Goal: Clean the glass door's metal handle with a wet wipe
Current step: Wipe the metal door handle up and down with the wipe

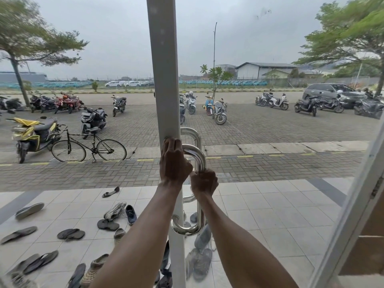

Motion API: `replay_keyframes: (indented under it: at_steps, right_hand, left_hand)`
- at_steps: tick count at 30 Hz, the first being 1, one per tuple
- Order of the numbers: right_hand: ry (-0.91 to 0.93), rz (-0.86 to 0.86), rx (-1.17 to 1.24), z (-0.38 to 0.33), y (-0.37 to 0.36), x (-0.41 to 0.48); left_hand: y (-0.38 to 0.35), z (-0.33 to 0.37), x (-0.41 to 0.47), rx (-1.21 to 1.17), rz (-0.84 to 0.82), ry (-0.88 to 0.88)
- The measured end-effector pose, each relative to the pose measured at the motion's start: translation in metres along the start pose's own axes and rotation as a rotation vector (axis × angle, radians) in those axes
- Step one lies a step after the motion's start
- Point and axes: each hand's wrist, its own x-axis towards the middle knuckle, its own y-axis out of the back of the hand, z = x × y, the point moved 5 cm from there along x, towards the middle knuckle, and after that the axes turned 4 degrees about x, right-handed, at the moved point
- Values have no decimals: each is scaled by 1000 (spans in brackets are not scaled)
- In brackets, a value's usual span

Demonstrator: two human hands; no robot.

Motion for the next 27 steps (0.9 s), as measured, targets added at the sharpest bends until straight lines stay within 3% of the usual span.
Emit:
replay_keyframes:
  at_steps: [6,12,19,27]
  right_hand:
    - [-12,-48,-32,14,-2,-4]
    - [124,44,53,-25,7,8]
    - [132,64,30,-10,1,6]
    - [89,56,-7,44,-11,-10]
  left_hand:
    - [3,0,0,-3,-47,-5]
    - [3,0,0,-13,-72,-32]
    - [-1,-3,-1,-82,127,-5]
    - [-10,-7,0,-60,215,-7]
